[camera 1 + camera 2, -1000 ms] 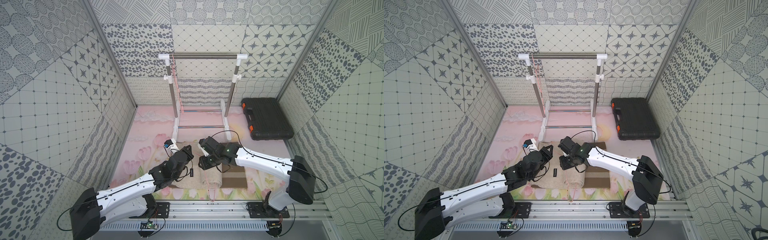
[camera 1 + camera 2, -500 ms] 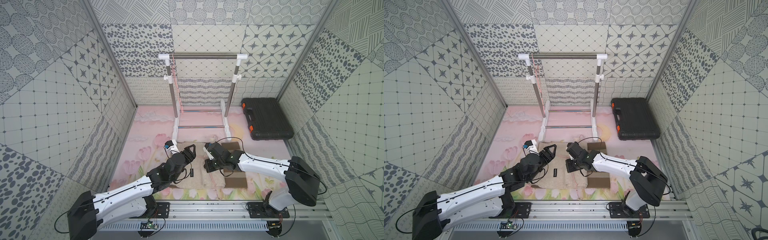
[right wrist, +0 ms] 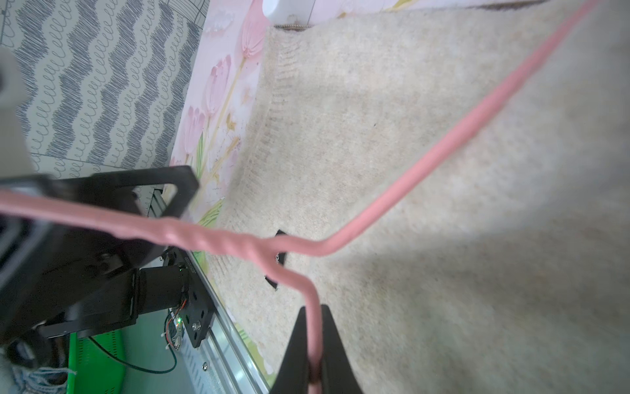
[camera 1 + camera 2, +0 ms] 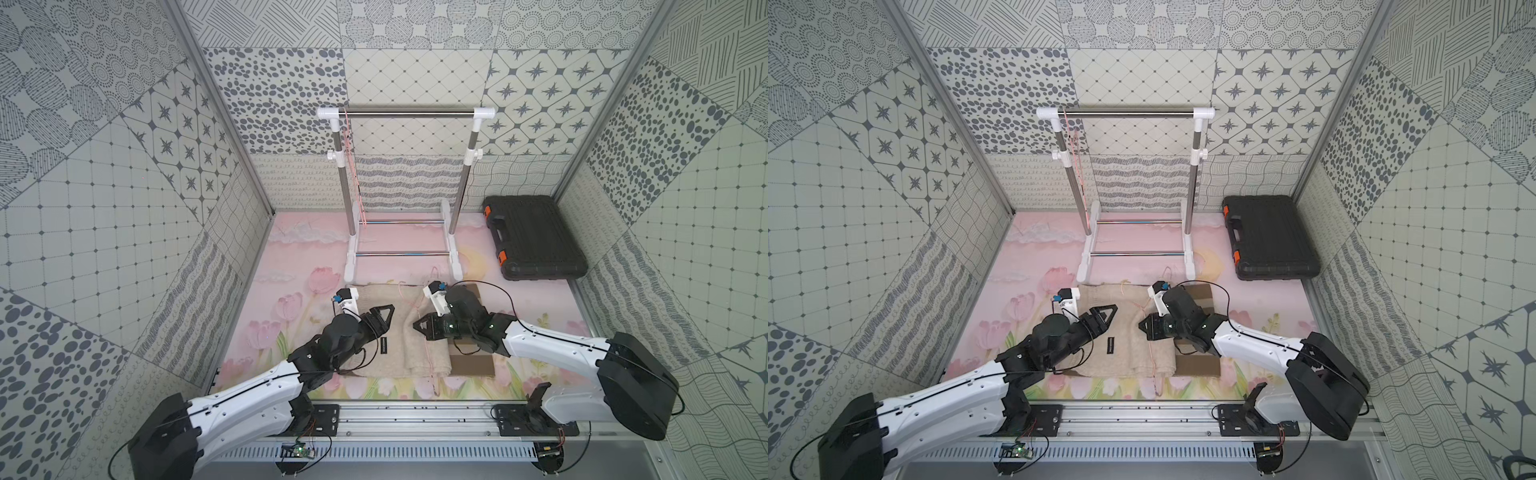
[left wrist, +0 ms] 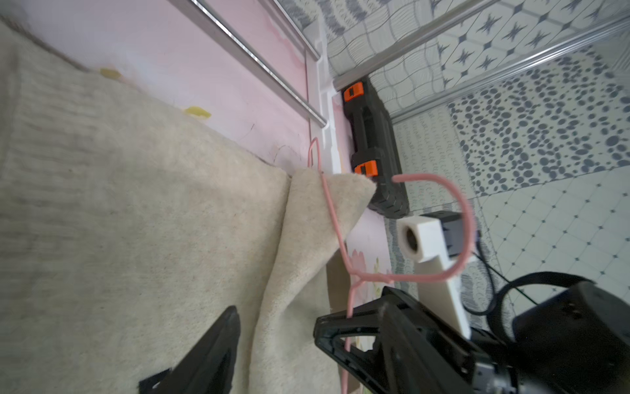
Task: Hang the scarf on the hanger
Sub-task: Pick up the hanger at the center of the board.
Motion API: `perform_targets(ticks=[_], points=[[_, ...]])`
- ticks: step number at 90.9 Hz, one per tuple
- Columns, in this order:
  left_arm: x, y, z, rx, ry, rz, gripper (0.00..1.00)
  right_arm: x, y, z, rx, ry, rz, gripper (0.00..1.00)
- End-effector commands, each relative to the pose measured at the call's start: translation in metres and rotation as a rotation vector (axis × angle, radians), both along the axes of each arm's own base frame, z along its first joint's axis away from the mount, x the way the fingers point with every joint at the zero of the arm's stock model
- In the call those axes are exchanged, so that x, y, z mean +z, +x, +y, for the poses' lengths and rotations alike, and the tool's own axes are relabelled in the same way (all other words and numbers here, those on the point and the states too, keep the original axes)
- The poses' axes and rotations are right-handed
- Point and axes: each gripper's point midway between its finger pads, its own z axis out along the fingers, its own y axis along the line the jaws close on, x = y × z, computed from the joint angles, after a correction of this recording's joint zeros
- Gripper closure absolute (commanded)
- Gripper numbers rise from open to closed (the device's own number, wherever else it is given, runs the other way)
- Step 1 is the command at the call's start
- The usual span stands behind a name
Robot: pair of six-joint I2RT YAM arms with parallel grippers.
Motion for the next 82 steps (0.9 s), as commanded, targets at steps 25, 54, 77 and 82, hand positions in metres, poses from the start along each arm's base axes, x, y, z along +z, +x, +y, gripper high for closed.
perform_targets(ticks=[25,54,77,82], points=[[-0.021,-0.002,-0.080,-0.421,-0.088,0.030,0.29,0.022,0.002,-0.006,-0.013,0.093,-0.005,1.00],[-0.051,0.000,-0.095,-0.477,-0.090,0.085,0.42,0.022,0.005,-0.009,-0.030,0.109,0.010,1.00],[-0.035,0.011,-0.084,-0.408,-0.076,0.038,1.00,0.019,0.003,-0.012,-0.028,0.097,0.028,1.00],[-0.020,0.016,-0.077,-0.378,-0.063,0.021,1.00,0.020,0.002,-0.014,-0.034,0.096,0.027,1.00]])
